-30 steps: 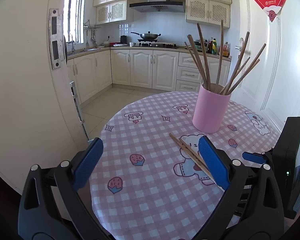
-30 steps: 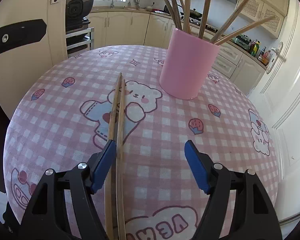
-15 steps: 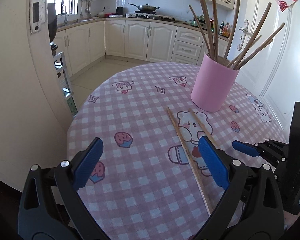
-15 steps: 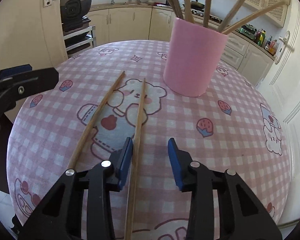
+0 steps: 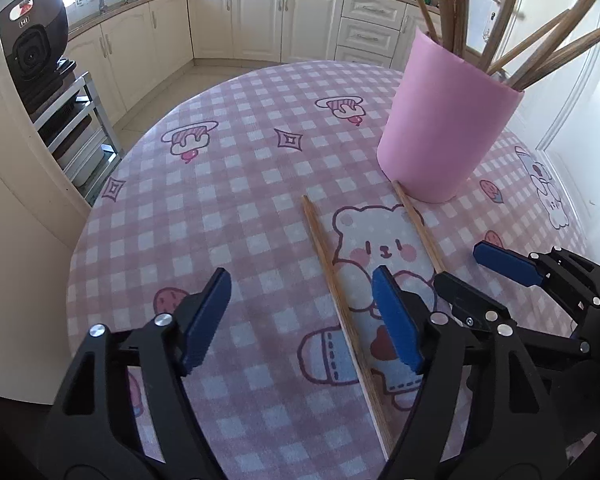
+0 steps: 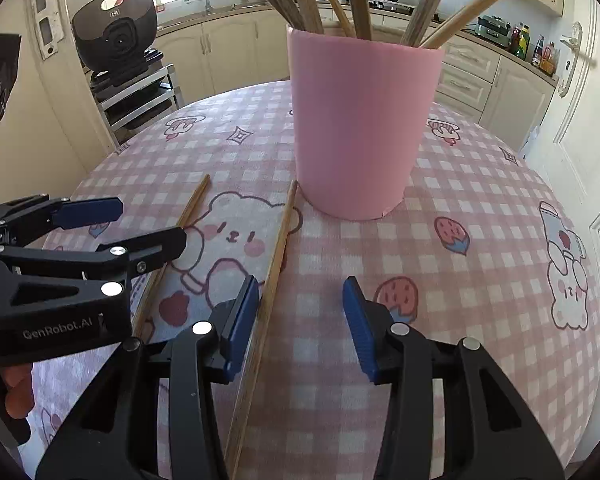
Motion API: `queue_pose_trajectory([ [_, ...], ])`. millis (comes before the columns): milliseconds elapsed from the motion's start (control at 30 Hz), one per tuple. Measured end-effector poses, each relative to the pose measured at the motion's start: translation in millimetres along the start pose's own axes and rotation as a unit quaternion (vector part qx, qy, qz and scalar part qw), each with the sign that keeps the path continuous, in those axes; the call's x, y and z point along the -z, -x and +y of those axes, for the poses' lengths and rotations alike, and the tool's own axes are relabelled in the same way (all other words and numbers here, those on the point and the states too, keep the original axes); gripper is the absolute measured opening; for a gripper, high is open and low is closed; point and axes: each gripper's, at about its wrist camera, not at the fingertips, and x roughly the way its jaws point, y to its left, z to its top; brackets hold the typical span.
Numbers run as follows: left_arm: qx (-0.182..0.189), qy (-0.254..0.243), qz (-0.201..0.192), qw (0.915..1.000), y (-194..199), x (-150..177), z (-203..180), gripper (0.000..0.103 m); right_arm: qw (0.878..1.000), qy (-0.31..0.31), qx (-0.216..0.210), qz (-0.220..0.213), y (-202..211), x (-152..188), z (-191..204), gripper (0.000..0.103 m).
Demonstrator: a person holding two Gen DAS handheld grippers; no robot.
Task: Organize utensils
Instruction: 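Move both open tools down toward the last sticks on the table, then close the left tool on one stick while right tool grasps the other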
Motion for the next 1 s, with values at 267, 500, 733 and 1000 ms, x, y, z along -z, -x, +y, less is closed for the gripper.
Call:
queue_pose_trajectory([
  [267,-0.005,-0.012,0.025,0.9996,-14,-10,0,0.037,1.000,0.011,0.000,0.016,-16,-21,5,0.035],
  [500,-0.008,-0.032,0.022,0.9992,-18,-15,-9,0.021,1.000,0.001,-0.017,0.021,-24,-31,7,0.011],
  [733,0.025,-0.036,0.005,0.9990,-10,-5,-14,0.006,0.999,-0.012,-0.039,0.014,-21,-26,7,0.004],
  [1000,0.057,-0.023,-0.032,0.9976,34,-6,-11,0.006,0.997,-0.028,-0.066,-0.033,24,-15,3,0.004],
])
